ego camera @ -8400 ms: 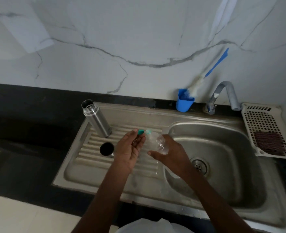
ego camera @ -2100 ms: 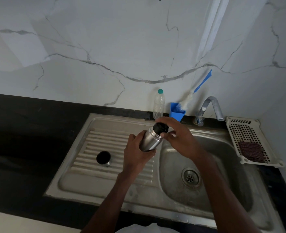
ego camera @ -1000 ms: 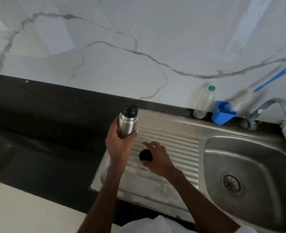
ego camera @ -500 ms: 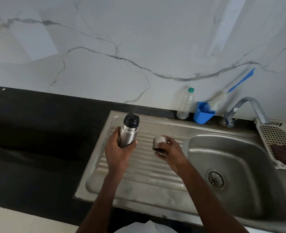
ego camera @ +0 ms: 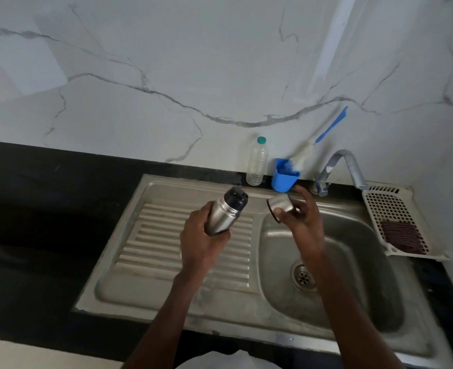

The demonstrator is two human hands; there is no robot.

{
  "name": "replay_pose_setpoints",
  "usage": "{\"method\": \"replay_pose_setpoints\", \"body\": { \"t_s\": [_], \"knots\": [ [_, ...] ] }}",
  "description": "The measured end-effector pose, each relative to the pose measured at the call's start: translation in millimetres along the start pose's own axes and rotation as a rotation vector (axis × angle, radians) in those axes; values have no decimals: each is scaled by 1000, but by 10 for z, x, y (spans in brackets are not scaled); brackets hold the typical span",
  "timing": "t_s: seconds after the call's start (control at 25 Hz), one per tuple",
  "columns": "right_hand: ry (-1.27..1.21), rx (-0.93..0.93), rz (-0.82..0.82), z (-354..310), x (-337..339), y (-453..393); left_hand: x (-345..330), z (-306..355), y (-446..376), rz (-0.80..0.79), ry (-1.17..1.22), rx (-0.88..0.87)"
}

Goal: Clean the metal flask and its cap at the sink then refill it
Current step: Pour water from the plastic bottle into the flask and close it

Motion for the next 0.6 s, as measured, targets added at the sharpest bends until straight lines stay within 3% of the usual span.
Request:
{"method": "replay_pose_setpoints", "body": {
  "t_s": [0.12, 0.28, 0.44, 0.6],
  "knots": [
    [96, 212, -189, -324, 13, -101, -167, 77, 59, -37, -196, -43],
    [210, 278, -411, -360, -65, -116, -312, 137, 82, -66, -298, -75],
    [300, 260, -467, -266, -66, -95, -395, 213, 111, -78, -353, -135],
    [457, 255, -421, -234, -63, -120, -450, 216, 150, -87, -393, -146]
  ]
}}
Point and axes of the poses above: each hand's wrist, its own y-axis away from the middle knuckle, its own x-axis out of the back of the hand, z = x × y, the point moved 6 cm from there along -y, towards the middle knuckle, and after that the axes turned 9 degrees about y, right-handed, at the moved point
